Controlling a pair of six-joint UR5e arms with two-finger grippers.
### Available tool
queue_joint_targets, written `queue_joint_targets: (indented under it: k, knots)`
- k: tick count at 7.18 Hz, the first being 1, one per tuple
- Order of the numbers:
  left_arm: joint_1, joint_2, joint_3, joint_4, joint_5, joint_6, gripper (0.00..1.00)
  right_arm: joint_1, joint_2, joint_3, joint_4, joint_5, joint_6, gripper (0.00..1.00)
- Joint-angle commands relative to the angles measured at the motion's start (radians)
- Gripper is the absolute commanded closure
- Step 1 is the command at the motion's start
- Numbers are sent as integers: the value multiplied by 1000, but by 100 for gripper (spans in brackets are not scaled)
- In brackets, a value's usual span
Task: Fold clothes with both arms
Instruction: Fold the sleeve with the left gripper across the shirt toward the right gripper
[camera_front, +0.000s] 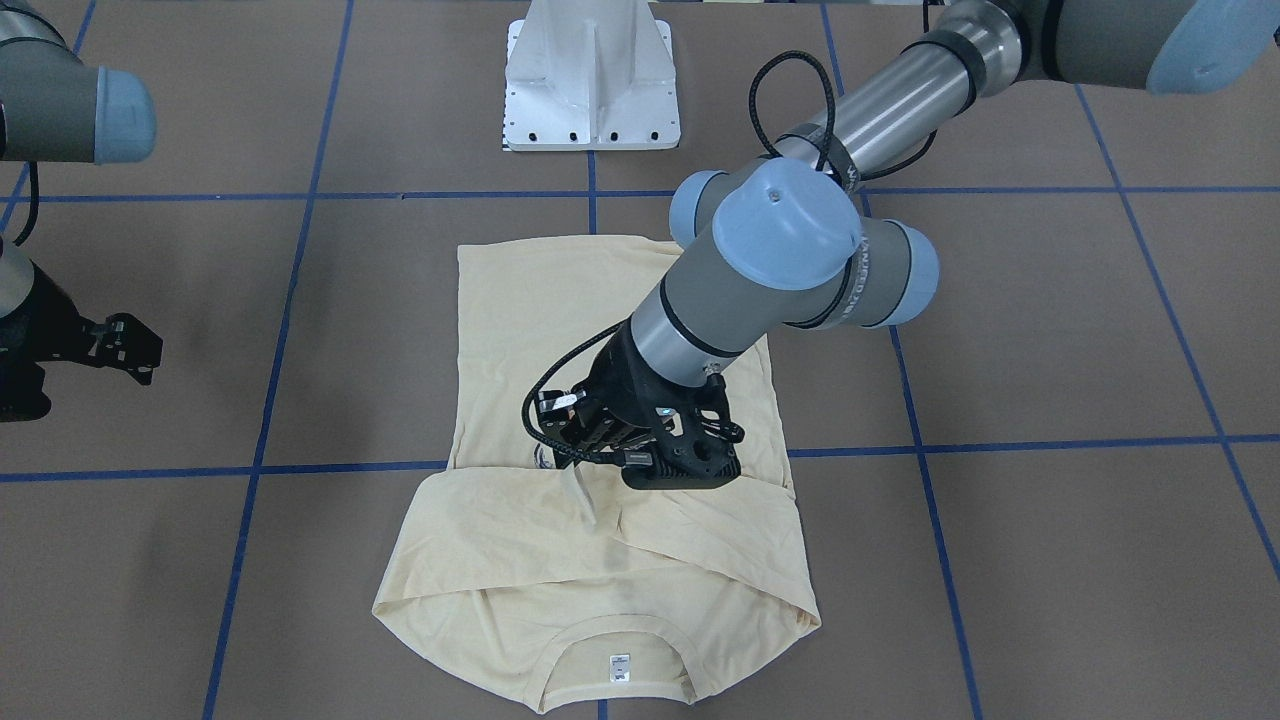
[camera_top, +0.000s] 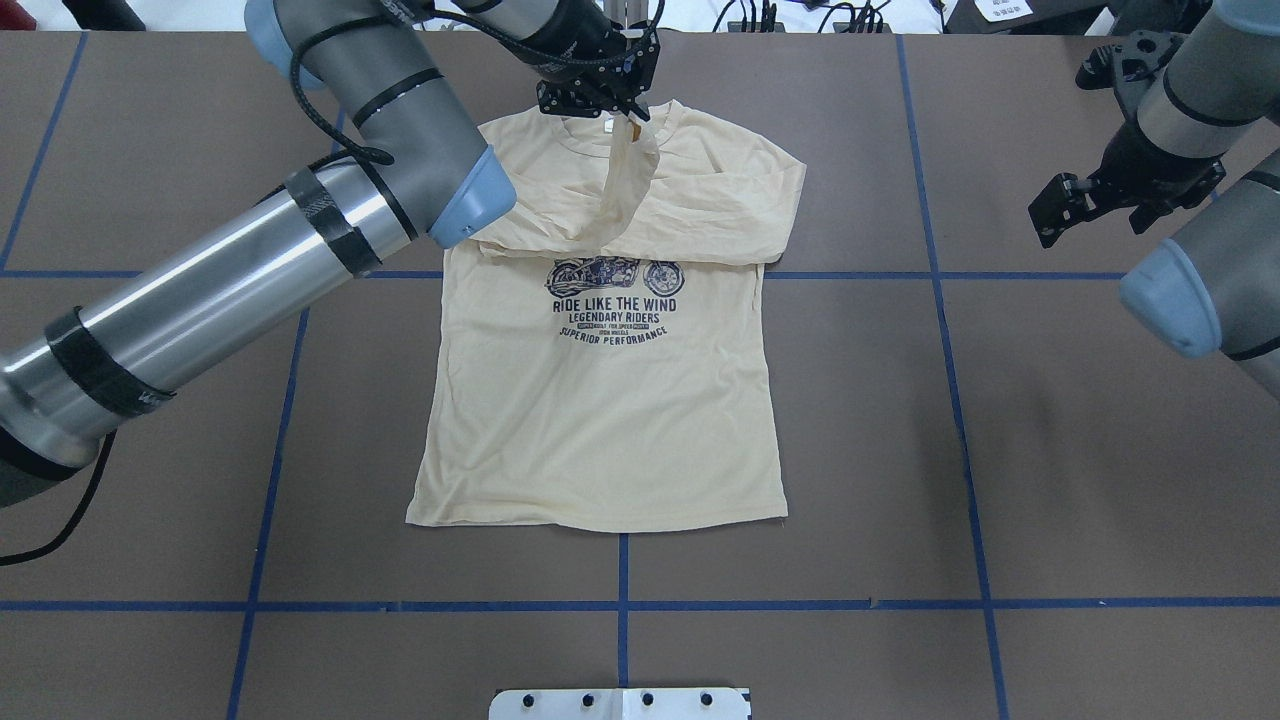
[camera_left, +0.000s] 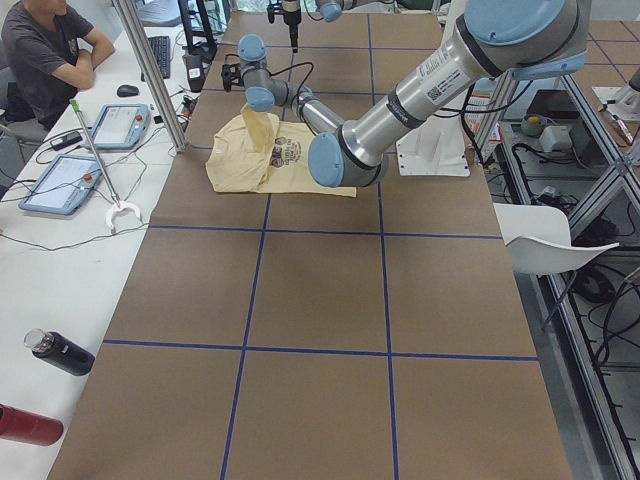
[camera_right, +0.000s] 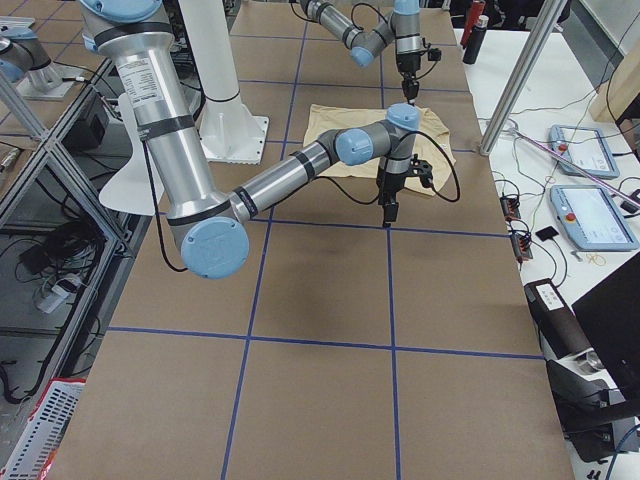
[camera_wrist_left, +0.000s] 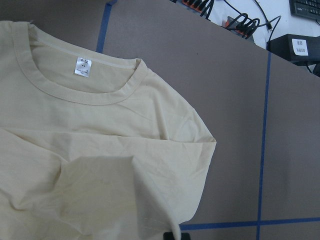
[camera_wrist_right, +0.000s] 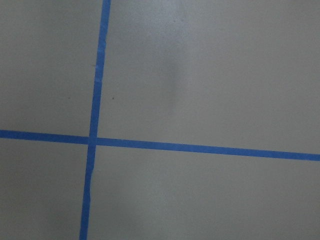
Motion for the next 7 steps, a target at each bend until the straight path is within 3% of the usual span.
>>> queue_joint_targets:
  k: [1, 3, 4, 5, 7]
  knots:
    - [115, -29, 61, -72, 134, 1, 100, -3, 7, -18, 2, 0, 3, 0]
    - [211, -29, 62, -74, 229, 7, 100, -3, 12, -29, 2, 2, 3, 0]
    - [220, -32, 62, -84, 231, 6, 57, -3, 18, -32, 2, 2, 5, 0]
    - [220, -26, 62, -127, 239, 7, 1, -3, 21, -32, 2, 2, 6, 0]
    - [214, -24, 56, -144, 259, 10, 0, -3, 21, -32, 2, 12, 6, 0]
